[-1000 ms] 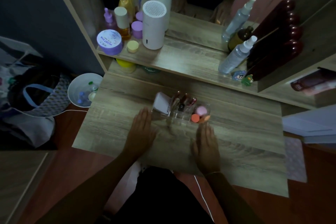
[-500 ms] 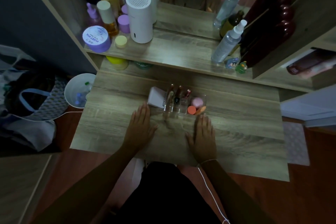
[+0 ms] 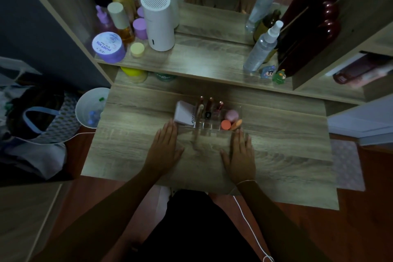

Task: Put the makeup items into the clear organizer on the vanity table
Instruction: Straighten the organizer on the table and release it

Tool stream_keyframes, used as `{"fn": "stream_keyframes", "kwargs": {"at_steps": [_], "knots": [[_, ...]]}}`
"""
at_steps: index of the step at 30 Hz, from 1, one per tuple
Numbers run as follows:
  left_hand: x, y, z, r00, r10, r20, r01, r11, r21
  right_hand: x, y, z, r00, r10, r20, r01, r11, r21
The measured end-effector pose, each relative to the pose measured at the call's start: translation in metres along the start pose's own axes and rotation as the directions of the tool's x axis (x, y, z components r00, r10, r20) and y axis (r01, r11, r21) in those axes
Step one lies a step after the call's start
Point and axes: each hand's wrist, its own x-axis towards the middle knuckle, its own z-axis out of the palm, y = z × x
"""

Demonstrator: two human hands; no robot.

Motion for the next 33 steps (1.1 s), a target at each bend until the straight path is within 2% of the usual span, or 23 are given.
{"fn": "stream_keyframes", "kwargs": {"at_steps": [17, 33], "knots": [[0.024, 0.029, -0.002, 1.000, 0.019, 0.016, -0.020, 0.999, 0.042, 0.013, 0.026, -0.020, 0.997, 0.027, -0.077, -0.029, 0.999, -0.030], [0.045, 0.087, 0.019, 0.990, 0.138, 0.036, -0.138, 0.990, -0.003, 0.011, 0.091, -0.033, 0.983, 0.134, -0.122, -0.135, 0.991, -0.003]]}}
